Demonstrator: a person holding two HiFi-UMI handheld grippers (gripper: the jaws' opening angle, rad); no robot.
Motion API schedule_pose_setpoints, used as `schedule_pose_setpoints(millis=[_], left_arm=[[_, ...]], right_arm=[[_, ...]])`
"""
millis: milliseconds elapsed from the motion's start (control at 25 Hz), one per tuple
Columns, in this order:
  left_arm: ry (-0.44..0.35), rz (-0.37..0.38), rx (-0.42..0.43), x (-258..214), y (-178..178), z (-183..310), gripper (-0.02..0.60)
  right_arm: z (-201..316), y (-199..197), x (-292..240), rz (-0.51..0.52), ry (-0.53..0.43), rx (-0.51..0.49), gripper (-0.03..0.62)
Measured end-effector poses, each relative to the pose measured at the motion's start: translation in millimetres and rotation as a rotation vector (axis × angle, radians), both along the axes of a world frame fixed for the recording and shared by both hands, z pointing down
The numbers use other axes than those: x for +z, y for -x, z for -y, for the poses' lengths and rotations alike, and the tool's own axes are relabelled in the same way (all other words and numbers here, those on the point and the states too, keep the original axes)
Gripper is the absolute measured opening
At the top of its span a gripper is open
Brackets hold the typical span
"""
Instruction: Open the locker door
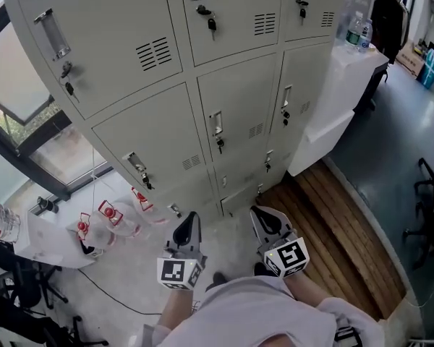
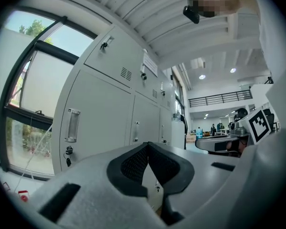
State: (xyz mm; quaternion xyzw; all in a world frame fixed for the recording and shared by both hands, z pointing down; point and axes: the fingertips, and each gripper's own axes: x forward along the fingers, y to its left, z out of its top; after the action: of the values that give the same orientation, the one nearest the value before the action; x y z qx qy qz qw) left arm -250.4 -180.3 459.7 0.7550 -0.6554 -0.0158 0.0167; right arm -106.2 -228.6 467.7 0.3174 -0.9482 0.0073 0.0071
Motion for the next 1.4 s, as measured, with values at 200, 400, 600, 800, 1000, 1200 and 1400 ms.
schedule_pose_setpoints(millis=[200, 400, 600, 800, 1000, 1200, 1400], left_arm=[[0.002, -0.002, -0.043, -1.0, -1.8, 16.2, 0.002], [0.007, 0.011, -0.06, -1.2, -6.0, 23.6, 0.003], [0.022, 0.012, -0.079, 2.4, -2.8, 22.1, 0.002], [0.036, 0.01, -0.095, 6.7, 1.5, 18.0, 0.003], [0.038, 0.011, -0.114, 7.6, 9.4, 13.2, 0.003], [0.049, 0.008, -0.166, 11.0, 25.6, 3.6, 0.003], [0.063, 0.005, -0.221, 15.9, 43.5, -3.9, 0.003]], right_arm=[[25.1, 0.7, -0.8, 0.029, 0.023, -0.049, 0.013], [36.6, 4.2, 6.8, -0.019, 0.019, -0.07, 0.031], [42.7, 10.8, 2.8, 0.078, 0.089, -0.108, 0.204], [51.5, 15.9, 2.4, 0.079, 0.083, -0.1, 0.202], [65.0, 25.1, 2.2, 0.078, 0.069, -0.095, 0.202], [86.6, 41.5, 2.5, 0.061, 0.053, -0.092, 0.202], [113.1, 66.3, -0.9, 0.048, 0.018, -0.11, 0.202]])
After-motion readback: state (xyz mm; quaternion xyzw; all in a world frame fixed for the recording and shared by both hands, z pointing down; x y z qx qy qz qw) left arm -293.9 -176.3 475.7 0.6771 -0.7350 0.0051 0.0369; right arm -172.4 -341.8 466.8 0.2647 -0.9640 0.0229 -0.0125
